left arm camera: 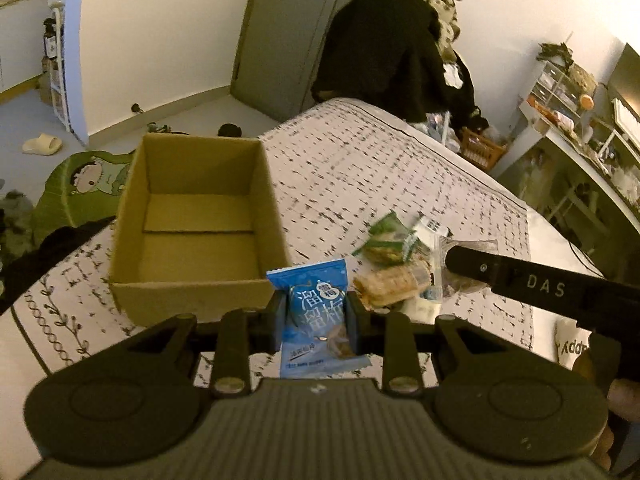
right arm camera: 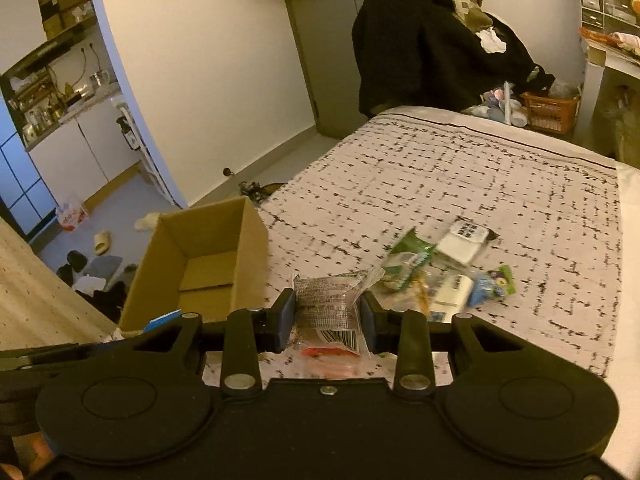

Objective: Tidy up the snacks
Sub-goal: 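Drop the blue packet into the box with the left gripper while the right drops the clear snack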

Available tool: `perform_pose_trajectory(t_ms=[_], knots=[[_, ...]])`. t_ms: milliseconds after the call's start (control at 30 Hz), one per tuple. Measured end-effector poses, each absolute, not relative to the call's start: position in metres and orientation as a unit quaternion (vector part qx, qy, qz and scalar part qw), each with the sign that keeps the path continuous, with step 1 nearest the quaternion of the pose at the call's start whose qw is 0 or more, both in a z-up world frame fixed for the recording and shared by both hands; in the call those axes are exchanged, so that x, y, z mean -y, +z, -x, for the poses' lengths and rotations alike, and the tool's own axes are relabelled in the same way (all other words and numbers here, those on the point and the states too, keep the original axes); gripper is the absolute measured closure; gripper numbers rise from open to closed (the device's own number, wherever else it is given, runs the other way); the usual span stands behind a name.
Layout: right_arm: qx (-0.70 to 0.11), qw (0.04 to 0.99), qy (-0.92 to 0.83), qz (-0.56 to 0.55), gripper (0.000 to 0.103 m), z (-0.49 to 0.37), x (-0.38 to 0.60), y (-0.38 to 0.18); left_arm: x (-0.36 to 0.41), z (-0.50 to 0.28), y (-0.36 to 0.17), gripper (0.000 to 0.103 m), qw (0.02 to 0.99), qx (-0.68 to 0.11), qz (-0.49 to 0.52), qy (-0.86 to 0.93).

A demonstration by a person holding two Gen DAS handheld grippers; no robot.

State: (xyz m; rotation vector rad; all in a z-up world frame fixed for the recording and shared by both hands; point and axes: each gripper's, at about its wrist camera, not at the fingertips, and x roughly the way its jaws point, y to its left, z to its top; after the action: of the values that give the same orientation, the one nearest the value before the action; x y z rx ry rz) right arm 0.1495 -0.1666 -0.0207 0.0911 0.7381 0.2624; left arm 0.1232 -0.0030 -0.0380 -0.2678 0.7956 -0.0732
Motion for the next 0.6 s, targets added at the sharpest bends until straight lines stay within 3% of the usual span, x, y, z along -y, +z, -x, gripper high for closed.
perform_pose_trajectory(t_ms=[600], knots=[[-0.333,0.926,0.173,-0.037,0.069,-0.183,0.092,-0.010,-0.065,-0.146,-0.021,0.074,0.922,-0.357,0.151,0.011]])
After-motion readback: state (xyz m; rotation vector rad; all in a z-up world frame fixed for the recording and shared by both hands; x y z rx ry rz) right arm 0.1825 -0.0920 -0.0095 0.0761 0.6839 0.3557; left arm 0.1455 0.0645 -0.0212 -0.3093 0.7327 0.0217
